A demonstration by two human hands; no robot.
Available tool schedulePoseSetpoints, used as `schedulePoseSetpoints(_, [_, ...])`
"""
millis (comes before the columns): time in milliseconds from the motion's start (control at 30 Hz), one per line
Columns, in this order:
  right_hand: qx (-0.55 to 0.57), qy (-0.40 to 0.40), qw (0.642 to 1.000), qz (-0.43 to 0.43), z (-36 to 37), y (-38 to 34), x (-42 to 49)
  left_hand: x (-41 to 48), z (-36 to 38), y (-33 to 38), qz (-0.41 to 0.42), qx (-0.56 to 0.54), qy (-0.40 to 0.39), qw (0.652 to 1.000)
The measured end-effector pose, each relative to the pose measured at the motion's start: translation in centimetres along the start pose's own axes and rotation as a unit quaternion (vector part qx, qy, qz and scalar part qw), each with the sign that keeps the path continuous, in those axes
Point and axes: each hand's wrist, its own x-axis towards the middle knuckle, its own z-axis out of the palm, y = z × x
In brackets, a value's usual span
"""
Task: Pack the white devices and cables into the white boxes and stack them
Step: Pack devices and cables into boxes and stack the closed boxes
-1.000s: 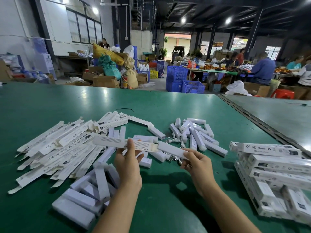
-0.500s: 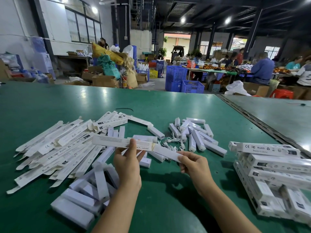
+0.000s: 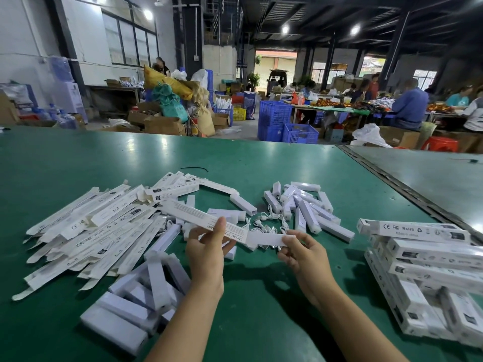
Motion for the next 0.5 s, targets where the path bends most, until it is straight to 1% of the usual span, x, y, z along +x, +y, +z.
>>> schedulePoseSetpoints(133, [0.096, 0.048, 0.994, 0.032, 0.2, -0.1, 0.1, -0.4, 0.1, -0.3, 0.017, 0.012, -0.034, 0.999])
schedulePoseSetpoints(233, [0.132, 0.042, 0.989, 0.052, 0.3, -0.1, 0.1, -0.5, 0.1, -0.4, 0.019, 0.007, -0.032, 0.999])
schedulePoseSetpoints(367, [0.158, 0.027, 0.984, 0.082, 0.4, -0.2, 0.0, -0.6, 0.2, -0.6, -0.011, -0.036, -0.032, 0.999])
schedulePoseSetpoints(433, [0.153, 0.027, 0.985, 0.077, 0.6, -0.1, -0.1, -0.8, 0.4, -0.8, -0.016, -0.044, -0.043, 0.998])
schedulePoseSetpoints(500, [0.125, 0.032, 0.990, 0.060, 0.9, 0.1, -0.4, -1.1, 0.6, -1.1, -0.007, -0.031, -0.056, 0.998])
